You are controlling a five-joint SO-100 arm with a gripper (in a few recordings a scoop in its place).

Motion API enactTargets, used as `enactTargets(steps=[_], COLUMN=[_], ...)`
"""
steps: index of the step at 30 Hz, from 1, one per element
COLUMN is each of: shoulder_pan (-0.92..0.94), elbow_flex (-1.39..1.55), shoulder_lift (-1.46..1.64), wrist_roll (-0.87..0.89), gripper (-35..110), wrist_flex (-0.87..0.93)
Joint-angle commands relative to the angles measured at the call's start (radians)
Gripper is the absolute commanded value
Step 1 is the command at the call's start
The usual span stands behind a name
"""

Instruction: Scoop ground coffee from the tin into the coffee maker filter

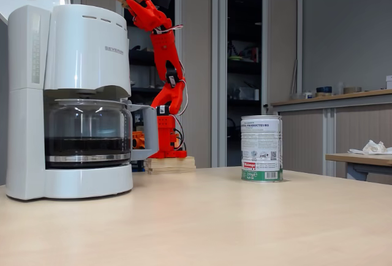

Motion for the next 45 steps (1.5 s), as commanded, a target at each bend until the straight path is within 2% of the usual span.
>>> enactTargets(steps=[1, 20, 45], shoulder_pan=[0.006, 0.075, 0.055], elbow_flex=[0.017, 0.233, 0.448], shoulder_lift=[0.035, 0.175, 0.279], wrist_roll=[0.081, 0.339, 0.838], gripper=[0, 0, 0], wrist_flex=[-0.014, -0.115, -0.351])
